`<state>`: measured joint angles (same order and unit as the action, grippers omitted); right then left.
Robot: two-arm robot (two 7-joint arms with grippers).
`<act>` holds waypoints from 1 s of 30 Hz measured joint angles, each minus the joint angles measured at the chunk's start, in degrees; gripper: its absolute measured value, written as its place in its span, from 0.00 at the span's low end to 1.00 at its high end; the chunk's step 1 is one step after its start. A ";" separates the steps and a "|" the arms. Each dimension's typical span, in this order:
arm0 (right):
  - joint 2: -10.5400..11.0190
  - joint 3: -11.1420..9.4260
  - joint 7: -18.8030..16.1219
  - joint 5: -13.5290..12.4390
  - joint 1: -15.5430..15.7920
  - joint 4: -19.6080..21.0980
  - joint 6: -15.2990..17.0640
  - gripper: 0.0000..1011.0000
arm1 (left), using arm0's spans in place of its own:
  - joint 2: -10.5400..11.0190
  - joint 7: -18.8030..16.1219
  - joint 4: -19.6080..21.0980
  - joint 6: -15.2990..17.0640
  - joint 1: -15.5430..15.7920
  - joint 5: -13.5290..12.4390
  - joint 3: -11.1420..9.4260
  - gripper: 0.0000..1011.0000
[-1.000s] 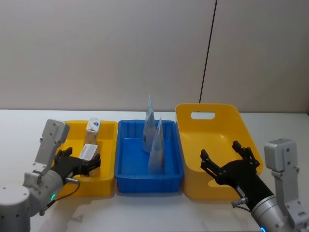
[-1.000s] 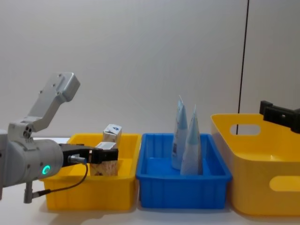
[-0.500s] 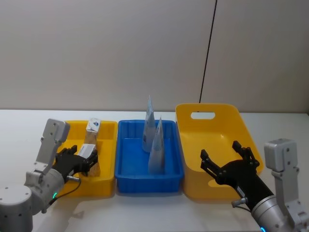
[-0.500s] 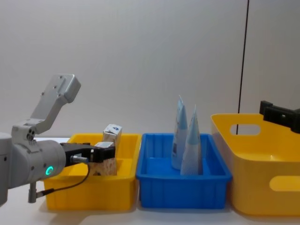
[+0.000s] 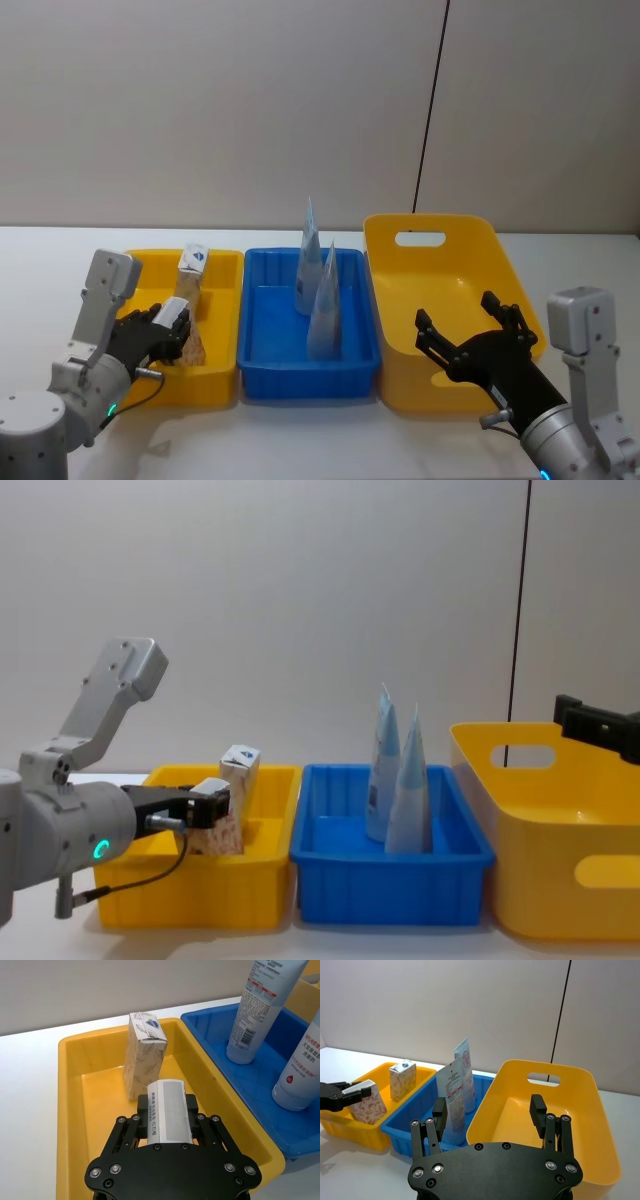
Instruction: Bimanual collaborative sorting of washing and personal care products
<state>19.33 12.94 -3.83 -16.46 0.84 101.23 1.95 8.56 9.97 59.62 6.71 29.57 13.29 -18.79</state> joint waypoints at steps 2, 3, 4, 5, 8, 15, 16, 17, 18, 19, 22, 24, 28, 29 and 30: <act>0.00 0.00 0.00 0.00 0.00 0.00 0.00 0.99 | 0.06 -0.26 0.71 0.30 -0.47 -0.20 0.12 0.39; 0.00 0.00 0.00 0.00 0.00 0.00 0.00 0.99 | 0.09 -0.37 0.93 0.41 -0.61 -0.24 0.16 0.39; 0.00 0.00 0.00 0.00 0.00 0.00 0.00 0.99 | 0.13 -0.45 1.13 0.49 -0.78 -0.30 0.20 0.39; 0.00 0.00 0.00 0.00 0.00 0.00 0.00 0.99 | 0.15 -0.52 1.38 0.58 -0.91 -0.35 0.22 0.39; 0.00 0.00 0.00 0.00 0.00 0.00 0.00 0.99 | 0.26 -0.77 2.14 0.94 -1.39 -0.64 0.32 0.39; 0.00 0.00 0.00 0.00 0.00 0.00 0.00 0.99 | 0.69 -1.04 4.08 1.27 -2.30 -1.36 0.52 0.39; 0.00 0.00 0.00 0.00 0.00 0.00 0.00 0.99 | 0.78 -1.04 4.33 1.27 -2.38 -1.45 0.53 0.39; 0.00 0.00 0.00 0.00 0.00 0.00 0.00 0.99 | 0.84 -1.04 4.49 1.27 -2.42 -1.54 0.53 0.39; 0.00 0.00 0.00 0.00 0.00 0.00 0.00 0.99 | 1.01 -1.00 4.95 1.19 -2.51 -1.72 0.54 0.39; 0.00 0.00 0.00 0.00 0.00 0.00 0.00 0.99 | 1.15 -0.97 5.28 1.14 -2.56 -1.82 0.54 0.39; 0.00 0.00 0.00 0.00 0.00 0.00 0.00 0.99 | 1.69 -0.63 6.39 0.72 -2.66 -2.34 0.52 0.39; 0.00 0.00 0.00 0.00 0.00 0.00 0.00 0.99 | 2.26 -0.15 7.44 0.32 -2.67 -2.77 0.45 0.39; 0.00 0.00 0.00 0.00 0.00 0.00 0.00 0.99 | 3.41 1.03 9.29 -0.38 -2.49 -3.48 0.30 0.39; 0.00 0.00 0.00 0.00 0.00 0.00 0.00 0.99 | 3.66 1.22 9.66 -0.48 -2.42 -3.60 0.27 0.39; 0.00 0.00 0.00 0.00 0.00 0.00 0.00 0.99 | 3.92 1.61 10.04 -0.68 -2.33 -3.72 0.23 0.39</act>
<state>19.33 12.94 -3.82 -16.46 0.84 101.23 1.95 12.48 11.58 69.66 6.03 27.24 9.57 -18.56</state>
